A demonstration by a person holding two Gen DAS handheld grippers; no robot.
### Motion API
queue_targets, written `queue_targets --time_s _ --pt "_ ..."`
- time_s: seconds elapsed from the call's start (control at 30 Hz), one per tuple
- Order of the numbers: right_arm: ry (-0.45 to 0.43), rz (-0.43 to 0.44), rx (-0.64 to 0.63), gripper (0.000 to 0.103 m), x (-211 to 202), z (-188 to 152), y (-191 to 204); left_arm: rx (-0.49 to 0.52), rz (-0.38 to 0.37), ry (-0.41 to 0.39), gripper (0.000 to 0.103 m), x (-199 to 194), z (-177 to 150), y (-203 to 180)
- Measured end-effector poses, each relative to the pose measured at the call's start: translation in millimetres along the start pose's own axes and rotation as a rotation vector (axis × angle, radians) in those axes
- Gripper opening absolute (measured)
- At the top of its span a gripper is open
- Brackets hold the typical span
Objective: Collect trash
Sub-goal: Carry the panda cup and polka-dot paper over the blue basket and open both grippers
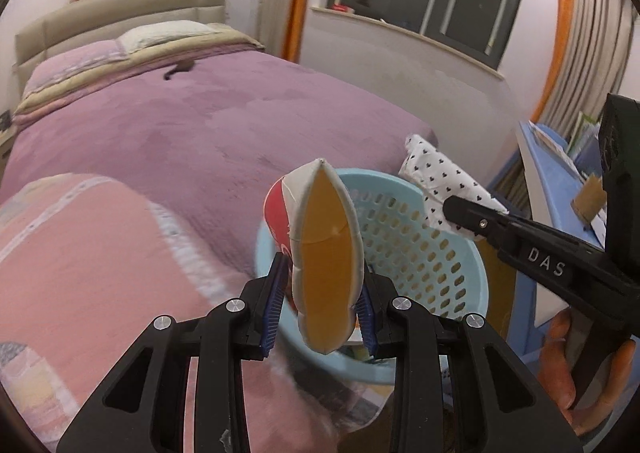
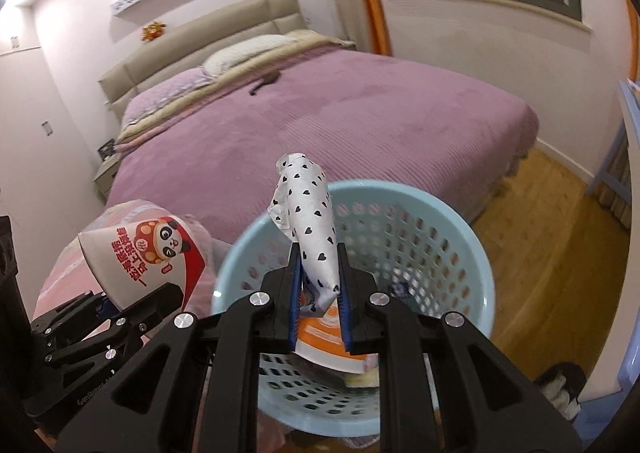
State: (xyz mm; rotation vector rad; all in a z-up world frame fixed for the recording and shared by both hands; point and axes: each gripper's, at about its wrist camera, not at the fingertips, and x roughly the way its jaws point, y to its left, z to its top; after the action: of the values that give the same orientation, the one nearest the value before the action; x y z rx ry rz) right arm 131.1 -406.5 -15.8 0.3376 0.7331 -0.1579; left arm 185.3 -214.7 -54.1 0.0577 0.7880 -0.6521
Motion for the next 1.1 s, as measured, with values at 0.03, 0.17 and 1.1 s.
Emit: queue_targets --time_s 0.03,0.17,1.1 --pt "0.008 -0.009 0.007 0.014 2.8 -1.5 -2.8 0.004 -0.004 0.007 0.032 6.4 -0.3 -3.2" --pt "0.044 -0.043 0.035 0.037 14.2 -6.2 -13.9 0.024 0.022 -0.005 0.071 12.3 -3.6 -8.4" --pt "-0.181 -0.027 -0.155 0.057 -62.7 -54.1 75.0 -0.120 0.359 -0.306 0.089 -149.7 -91.2 65.2"
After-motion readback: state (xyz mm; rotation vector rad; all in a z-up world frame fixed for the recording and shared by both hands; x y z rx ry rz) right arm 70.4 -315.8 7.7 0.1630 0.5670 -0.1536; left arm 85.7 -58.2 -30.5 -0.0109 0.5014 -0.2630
